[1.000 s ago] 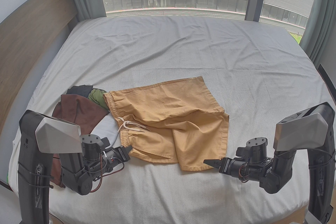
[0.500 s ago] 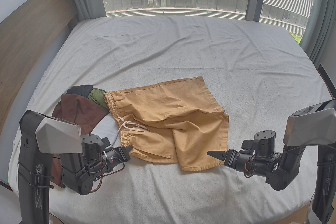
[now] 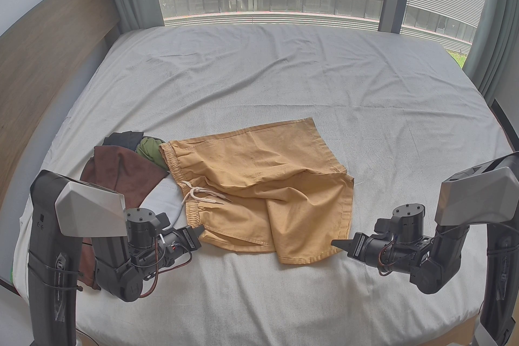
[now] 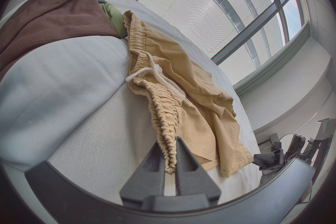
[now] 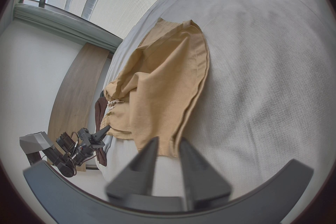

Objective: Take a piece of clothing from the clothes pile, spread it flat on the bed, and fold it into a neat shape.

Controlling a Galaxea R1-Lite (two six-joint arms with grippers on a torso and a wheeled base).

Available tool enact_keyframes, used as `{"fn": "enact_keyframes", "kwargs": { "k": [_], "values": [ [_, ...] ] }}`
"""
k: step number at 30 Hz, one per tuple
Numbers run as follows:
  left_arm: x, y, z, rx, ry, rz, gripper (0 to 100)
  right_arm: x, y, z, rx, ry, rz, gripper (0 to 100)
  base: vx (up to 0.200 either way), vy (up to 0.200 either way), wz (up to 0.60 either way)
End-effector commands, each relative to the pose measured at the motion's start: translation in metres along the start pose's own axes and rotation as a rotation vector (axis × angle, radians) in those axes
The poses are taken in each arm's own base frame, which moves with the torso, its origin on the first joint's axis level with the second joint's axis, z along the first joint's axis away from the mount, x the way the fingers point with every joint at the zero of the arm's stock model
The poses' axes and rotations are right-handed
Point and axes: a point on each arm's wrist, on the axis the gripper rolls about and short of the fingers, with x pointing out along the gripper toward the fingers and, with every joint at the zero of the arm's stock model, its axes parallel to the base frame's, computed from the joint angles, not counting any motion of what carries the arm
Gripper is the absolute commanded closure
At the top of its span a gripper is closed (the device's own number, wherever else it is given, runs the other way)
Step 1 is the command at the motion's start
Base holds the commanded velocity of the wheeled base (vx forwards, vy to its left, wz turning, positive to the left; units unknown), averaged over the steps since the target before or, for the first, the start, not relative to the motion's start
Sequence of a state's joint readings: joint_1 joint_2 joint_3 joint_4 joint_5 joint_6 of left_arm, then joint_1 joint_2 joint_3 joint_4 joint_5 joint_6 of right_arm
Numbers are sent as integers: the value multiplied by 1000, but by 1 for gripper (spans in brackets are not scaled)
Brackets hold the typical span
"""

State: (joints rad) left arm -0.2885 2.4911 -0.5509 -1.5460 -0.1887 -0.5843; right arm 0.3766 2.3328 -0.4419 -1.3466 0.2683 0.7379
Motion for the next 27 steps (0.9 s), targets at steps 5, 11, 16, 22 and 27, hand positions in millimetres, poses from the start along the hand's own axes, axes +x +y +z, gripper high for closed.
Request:
{"fn": "enact_keyframes", "kwargs": {
  "k": [5, 11, 16, 22, 27],
  "values": [
    [0, 0, -1, -2, 3, 0, 100, 5, -9, -6, 11, 22, -26, 100, 0, 0, 0],
    [-1, -1, 1, -6, -3, -2, 100, 3, -10, -6, 12, 24, -31, 100, 0, 0, 0],
    [-19, -9, 6, -1, 4, -12, 100, -3, -9, -6, -5, 32, -38, 100, 0, 0, 0],
    [-52, -19, 9, -3, 36, -14, 100, -17, -13, -9, -65, 50, -68, 100, 0, 0, 0],
    [-70, -16, -2, 56, 103, 22, 100, -26, -20, -13, -94, 84, -110, 100, 0, 0, 0]
  ]
}}
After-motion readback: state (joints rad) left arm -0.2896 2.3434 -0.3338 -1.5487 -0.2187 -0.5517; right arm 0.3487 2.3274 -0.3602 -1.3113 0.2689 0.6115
